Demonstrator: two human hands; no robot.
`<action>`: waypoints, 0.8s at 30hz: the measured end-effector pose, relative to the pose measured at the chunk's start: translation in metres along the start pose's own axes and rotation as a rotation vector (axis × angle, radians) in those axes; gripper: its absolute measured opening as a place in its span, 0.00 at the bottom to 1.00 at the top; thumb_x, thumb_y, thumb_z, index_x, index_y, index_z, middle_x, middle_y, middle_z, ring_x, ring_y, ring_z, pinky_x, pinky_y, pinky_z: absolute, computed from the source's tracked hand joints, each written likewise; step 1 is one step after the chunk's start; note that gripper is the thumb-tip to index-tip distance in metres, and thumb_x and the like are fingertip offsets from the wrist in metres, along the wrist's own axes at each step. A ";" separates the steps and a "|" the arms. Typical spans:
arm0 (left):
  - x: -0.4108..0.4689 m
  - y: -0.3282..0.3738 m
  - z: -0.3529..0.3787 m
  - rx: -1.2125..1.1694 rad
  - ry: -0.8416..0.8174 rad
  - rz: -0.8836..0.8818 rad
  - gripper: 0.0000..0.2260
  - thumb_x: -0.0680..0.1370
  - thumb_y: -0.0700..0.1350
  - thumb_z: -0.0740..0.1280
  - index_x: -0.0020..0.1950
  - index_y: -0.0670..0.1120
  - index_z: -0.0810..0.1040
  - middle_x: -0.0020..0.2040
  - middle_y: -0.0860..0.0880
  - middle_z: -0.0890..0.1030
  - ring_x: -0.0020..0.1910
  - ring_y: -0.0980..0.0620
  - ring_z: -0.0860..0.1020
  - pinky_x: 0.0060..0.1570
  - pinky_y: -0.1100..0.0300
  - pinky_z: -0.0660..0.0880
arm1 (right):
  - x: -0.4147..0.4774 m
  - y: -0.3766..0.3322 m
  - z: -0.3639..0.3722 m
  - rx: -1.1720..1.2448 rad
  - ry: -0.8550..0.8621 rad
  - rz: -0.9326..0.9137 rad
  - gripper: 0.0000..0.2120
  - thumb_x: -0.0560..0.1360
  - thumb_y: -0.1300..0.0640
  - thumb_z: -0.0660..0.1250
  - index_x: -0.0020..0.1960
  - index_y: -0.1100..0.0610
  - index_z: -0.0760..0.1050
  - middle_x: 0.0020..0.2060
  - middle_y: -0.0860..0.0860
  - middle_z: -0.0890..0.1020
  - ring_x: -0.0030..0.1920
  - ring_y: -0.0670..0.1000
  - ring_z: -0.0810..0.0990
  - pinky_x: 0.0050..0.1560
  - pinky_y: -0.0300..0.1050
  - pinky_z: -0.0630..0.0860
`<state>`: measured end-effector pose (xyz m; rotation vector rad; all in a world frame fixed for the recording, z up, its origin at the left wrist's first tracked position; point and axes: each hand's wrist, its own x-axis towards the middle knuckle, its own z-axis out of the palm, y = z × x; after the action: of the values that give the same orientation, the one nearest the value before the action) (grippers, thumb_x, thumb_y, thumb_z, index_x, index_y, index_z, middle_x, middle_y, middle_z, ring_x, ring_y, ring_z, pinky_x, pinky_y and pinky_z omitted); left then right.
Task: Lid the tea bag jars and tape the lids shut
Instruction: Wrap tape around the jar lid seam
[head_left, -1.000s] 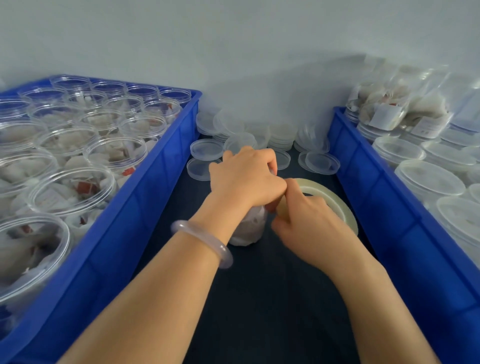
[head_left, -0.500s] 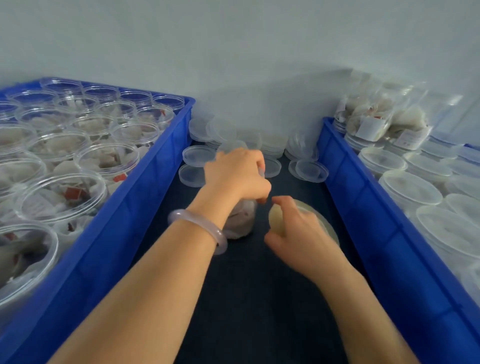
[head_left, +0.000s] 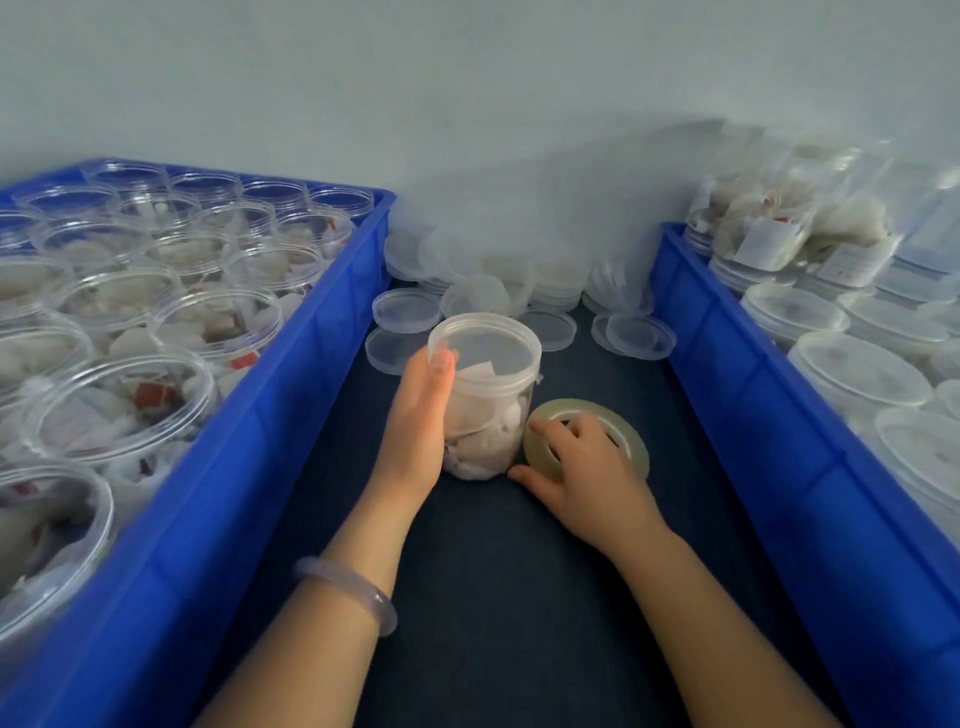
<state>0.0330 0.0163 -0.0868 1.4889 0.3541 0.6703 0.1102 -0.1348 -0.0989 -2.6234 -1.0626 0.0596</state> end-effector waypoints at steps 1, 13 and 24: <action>0.001 -0.003 0.000 -0.004 0.004 0.000 0.22 0.67 0.70 0.56 0.53 0.59 0.75 0.55 0.60 0.78 0.56 0.65 0.75 0.51 0.70 0.69 | -0.001 0.001 -0.002 0.040 0.005 -0.004 0.26 0.73 0.39 0.67 0.66 0.51 0.70 0.56 0.49 0.70 0.56 0.51 0.72 0.57 0.47 0.73; 0.000 -0.008 0.001 0.006 -0.040 -0.047 0.37 0.70 0.69 0.50 0.72 0.49 0.66 0.66 0.51 0.74 0.66 0.56 0.71 0.70 0.53 0.65 | 0.005 -0.041 -0.019 1.164 0.564 -0.022 0.16 0.69 0.70 0.72 0.56 0.62 0.78 0.50 0.57 0.82 0.46 0.38 0.81 0.49 0.33 0.77; 0.001 -0.009 0.002 0.009 -0.008 -0.087 0.43 0.64 0.75 0.51 0.69 0.48 0.70 0.64 0.51 0.76 0.64 0.54 0.73 0.68 0.48 0.67 | 0.001 -0.022 -0.012 0.922 0.512 -0.152 0.06 0.77 0.70 0.62 0.47 0.62 0.76 0.53 0.52 0.80 0.54 0.52 0.81 0.56 0.47 0.77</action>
<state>0.0369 0.0157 -0.0957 1.4758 0.4138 0.5940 0.0977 -0.1221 -0.0810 -1.6017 -0.7763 -0.1231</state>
